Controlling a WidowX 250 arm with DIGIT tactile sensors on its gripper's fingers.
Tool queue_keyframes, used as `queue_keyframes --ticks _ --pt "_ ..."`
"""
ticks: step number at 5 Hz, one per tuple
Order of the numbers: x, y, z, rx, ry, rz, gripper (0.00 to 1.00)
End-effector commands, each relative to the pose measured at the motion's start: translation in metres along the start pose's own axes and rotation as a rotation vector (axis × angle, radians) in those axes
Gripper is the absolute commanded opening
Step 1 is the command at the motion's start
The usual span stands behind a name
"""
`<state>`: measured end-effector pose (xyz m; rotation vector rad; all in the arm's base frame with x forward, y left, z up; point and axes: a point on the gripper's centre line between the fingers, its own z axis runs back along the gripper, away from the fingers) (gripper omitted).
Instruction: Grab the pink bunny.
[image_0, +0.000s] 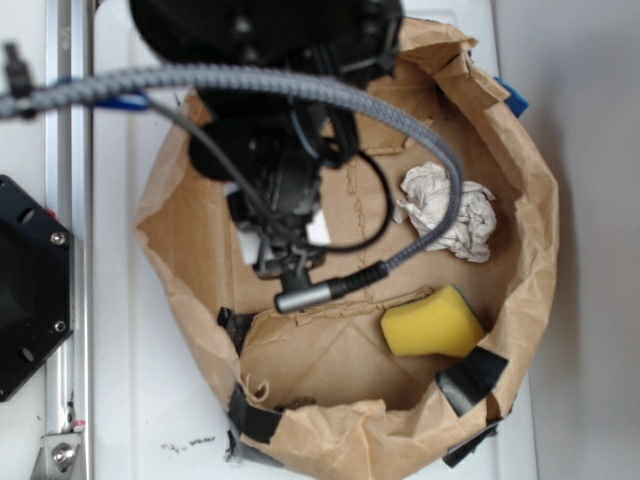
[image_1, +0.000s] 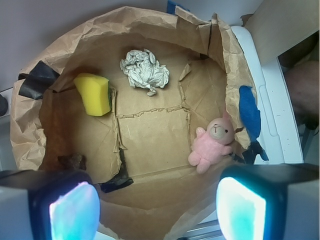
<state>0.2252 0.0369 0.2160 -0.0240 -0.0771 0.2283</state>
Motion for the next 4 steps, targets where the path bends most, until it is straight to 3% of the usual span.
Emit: queue_keyframes --ticks 1,2,3,4 --pt "0.005 0.002 0.014 -0.001 -0.055 -0.003 1.0" --pt "0.021 -0.008 0.019 -0.087 -0.123 0.251 1.0" --pt "0.029 -0.016 0.014 -0.037 -0.197 0.458 1.0" --pt "0.034 -0.021 0.005 -0.074 -0.171 0.583 1.0"
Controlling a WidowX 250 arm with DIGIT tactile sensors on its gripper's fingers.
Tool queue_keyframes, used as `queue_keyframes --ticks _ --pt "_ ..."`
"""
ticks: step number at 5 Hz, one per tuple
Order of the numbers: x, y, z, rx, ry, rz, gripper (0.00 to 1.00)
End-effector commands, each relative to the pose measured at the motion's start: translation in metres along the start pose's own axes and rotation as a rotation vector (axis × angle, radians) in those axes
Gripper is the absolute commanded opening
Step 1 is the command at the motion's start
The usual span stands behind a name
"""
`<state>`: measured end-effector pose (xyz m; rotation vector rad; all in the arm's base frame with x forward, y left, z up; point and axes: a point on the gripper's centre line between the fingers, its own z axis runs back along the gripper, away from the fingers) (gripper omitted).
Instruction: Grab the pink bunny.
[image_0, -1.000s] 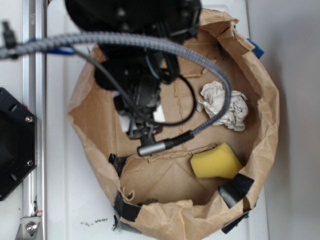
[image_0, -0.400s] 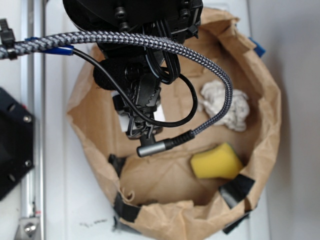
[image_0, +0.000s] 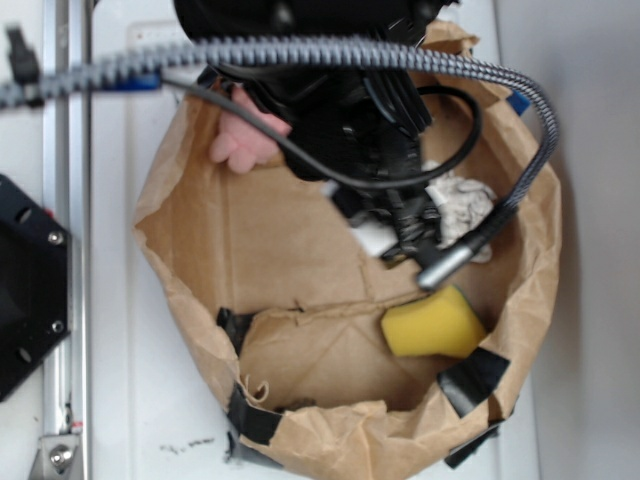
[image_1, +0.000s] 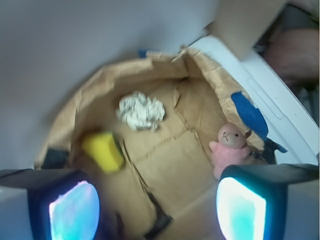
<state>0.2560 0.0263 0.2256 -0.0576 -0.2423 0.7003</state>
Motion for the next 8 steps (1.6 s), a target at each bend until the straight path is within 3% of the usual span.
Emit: queue_keyframes --ticks 1,2,3,7,8 --pt "0.003 -0.004 -0.029 0.002 0.073 0.156 1.0" --pt "-0.005 0.013 -0.046 0.022 0.194 0.175 1.0" --pt "-0.01 0.025 -0.045 0.001 0.225 0.151 1.0" --pt "-0.01 0.025 -0.045 0.001 0.225 0.151 1.0" --pt "-0.012 0.011 -0.078 0.105 0.227 0.162 1.0"
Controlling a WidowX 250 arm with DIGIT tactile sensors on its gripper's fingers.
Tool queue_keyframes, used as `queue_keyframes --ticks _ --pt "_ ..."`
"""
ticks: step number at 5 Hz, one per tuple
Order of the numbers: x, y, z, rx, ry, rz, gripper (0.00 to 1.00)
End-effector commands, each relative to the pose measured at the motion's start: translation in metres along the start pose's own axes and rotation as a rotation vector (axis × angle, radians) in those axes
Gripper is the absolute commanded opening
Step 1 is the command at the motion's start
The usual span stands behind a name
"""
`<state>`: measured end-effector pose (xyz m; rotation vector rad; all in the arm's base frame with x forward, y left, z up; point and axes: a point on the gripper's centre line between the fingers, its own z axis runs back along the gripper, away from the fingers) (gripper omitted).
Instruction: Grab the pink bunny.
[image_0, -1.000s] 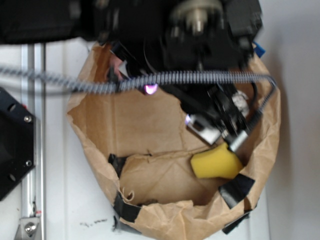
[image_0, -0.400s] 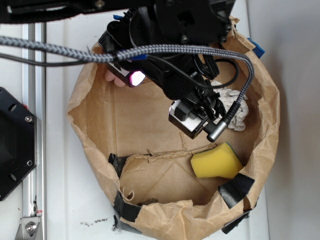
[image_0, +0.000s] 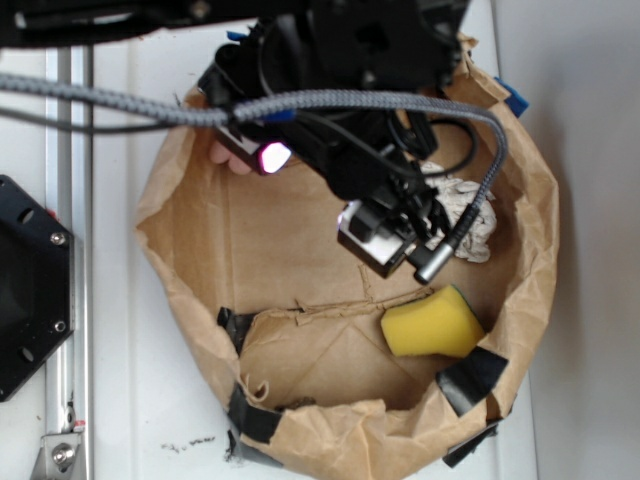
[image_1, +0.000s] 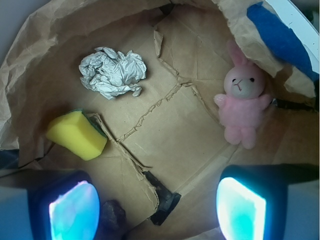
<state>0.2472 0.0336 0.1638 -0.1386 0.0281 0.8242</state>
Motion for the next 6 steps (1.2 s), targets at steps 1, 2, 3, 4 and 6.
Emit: queue_keyframes --ticks 1,2,3,4,6 --pt "0.011 -0.018 -0.041 0.123 -0.037 0.037 1.0" --pt "0.013 -0.022 -0.053 0.147 -0.041 0.036 1.0" --pt "0.003 -0.018 -0.058 0.165 -0.064 0.022 1.0" --pt "-0.003 -0.001 -0.067 0.169 -0.085 0.004 1.0" --pt "0.0 0.032 -0.07 0.195 -0.079 0.003 1.0"
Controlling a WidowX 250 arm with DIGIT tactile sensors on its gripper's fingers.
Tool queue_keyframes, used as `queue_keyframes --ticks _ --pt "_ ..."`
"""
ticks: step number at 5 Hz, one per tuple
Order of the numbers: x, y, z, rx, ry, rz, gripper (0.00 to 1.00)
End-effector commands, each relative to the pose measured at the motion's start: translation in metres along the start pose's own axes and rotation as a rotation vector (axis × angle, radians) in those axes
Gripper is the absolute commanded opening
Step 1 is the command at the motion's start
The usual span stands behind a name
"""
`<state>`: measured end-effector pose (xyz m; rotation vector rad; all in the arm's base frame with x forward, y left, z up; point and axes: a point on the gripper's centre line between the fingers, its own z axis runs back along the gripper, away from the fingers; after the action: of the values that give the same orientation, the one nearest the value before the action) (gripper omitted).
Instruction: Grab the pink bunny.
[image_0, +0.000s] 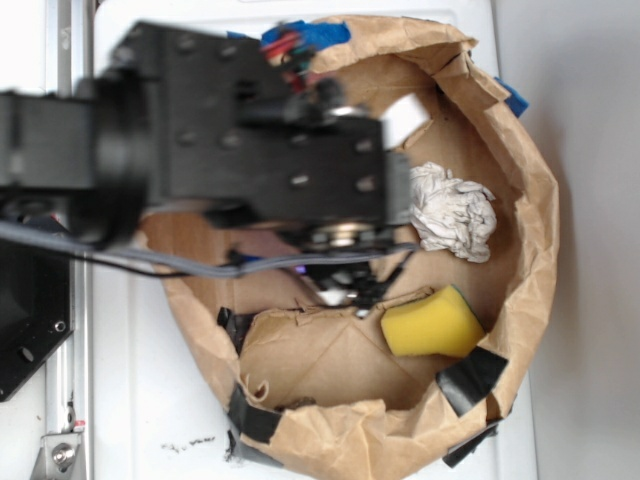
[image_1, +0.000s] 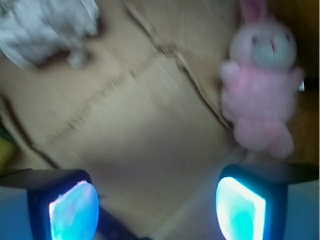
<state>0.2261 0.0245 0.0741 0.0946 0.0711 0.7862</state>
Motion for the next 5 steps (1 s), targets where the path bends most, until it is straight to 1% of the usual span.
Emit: queue_keyframes --ticks 1,2,4,5 --pt "0.025 0.022 0.015 -0.032 -0.007 -0.004 1.0" --pt "0.032 0.021 0.016 -0.008 -0.096 -0.035 1.0" --pt "0.053 0.03 0.007 0.034 -0.139 -0.012 1.0" --pt "0.058 0.034 0.0 0.069 -0.172 -0.053 1.0"
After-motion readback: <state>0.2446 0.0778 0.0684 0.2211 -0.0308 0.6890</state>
